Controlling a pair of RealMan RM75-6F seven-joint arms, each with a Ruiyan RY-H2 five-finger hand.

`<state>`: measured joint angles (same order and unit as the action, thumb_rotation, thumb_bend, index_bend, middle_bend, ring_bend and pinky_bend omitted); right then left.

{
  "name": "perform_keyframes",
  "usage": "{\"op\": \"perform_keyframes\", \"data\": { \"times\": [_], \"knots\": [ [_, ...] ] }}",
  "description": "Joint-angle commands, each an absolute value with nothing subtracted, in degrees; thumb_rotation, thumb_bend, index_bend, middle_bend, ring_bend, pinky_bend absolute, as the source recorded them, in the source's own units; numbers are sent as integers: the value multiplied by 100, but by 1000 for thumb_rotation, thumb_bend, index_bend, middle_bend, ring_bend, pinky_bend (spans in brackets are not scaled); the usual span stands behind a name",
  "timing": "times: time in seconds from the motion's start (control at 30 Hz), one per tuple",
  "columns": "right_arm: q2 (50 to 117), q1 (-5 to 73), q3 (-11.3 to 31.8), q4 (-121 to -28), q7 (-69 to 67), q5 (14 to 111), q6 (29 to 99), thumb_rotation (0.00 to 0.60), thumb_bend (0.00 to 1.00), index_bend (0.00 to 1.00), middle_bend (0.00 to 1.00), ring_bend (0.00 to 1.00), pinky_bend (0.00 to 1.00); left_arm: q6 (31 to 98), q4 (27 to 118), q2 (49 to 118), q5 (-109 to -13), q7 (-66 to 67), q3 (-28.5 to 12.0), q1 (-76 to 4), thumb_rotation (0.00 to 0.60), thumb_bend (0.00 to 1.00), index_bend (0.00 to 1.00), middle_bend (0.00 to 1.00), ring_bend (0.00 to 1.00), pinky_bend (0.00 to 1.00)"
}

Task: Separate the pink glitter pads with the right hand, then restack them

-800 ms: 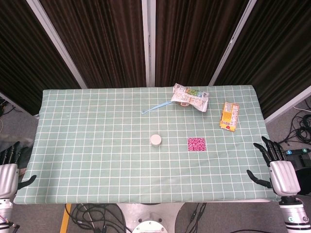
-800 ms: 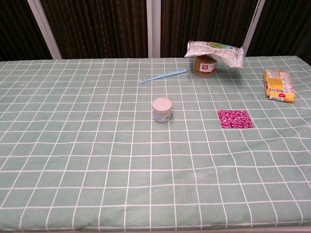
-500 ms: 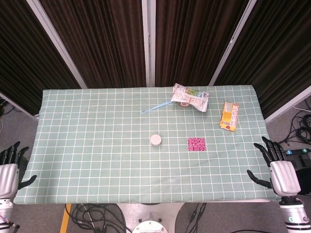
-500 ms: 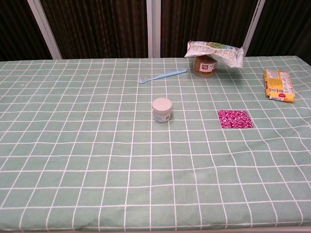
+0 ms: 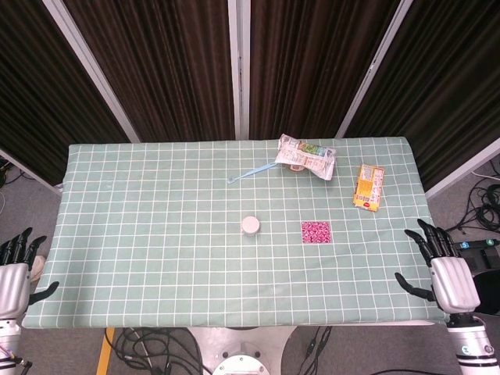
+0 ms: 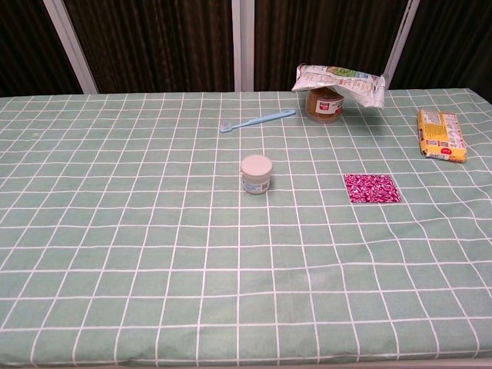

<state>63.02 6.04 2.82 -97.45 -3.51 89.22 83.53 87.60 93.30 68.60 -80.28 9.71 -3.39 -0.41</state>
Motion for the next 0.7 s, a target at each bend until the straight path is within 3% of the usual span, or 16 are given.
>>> {"op": "perform_keyframes", "data": {
  "times": [0.03,0.23,0.53,0.7],
  "knots": [
    [6315,688,330,-9784,-266,8906,8269,507,164,154,7,0,0,8764,9318,6868,-8013,960,-338,-32,600,173,225,146,106,126],
    [6399,952,495,-9895,138,8591,7867,511,179,155,7,0,0,8758,9256,6898,-7995,905,-325,-13,600,173,225,146,106,126],
    [7035,2124,841,-9530,688,7385,5882,498,453,208,0,0,0,8763,9196,6945,-7991,847,-301,15,600,173,225,146,106,126],
    [7654,2668,913,-8882,912,6822,5092,469,493,269,0,0,0,8756,9181,6951,-7962,831,-294,35,600,173,225,146,106,126]
  ]
}}
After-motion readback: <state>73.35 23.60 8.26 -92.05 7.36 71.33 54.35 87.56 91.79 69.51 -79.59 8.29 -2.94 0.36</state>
